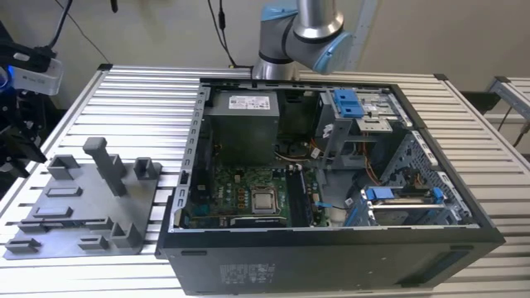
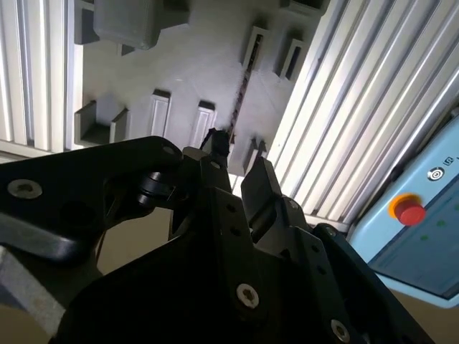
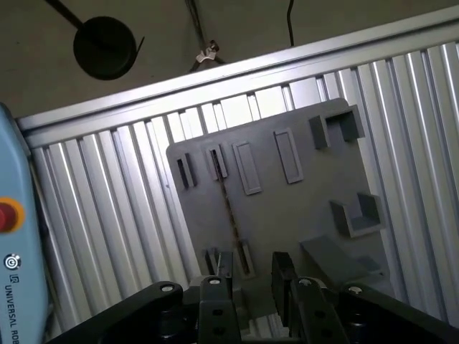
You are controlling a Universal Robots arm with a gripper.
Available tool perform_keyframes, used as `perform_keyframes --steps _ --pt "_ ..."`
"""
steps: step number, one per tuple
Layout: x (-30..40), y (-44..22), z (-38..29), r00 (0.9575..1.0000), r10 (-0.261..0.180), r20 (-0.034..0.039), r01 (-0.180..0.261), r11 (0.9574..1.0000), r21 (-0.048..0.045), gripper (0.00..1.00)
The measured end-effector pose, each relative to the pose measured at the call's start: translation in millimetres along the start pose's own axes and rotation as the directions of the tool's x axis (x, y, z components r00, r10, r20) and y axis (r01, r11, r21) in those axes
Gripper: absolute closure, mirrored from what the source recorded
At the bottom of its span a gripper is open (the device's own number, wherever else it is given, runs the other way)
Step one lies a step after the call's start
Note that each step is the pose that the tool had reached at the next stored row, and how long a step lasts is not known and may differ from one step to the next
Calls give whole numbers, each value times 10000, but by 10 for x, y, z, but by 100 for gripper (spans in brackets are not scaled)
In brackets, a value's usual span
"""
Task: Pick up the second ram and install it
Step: 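Pick up the second ram and move it above second insertion slot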
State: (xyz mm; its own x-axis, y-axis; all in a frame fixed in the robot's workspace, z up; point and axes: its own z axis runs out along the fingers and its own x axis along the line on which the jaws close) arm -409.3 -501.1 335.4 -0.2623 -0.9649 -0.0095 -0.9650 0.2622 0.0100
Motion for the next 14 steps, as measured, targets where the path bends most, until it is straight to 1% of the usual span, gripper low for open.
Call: perform_keyframes --steps 4,14 --pt "0 0 3 10000 -7 0 7 10000 0 64" --pt "0 -1 37 10000 -7 0 7 10000 0 64"
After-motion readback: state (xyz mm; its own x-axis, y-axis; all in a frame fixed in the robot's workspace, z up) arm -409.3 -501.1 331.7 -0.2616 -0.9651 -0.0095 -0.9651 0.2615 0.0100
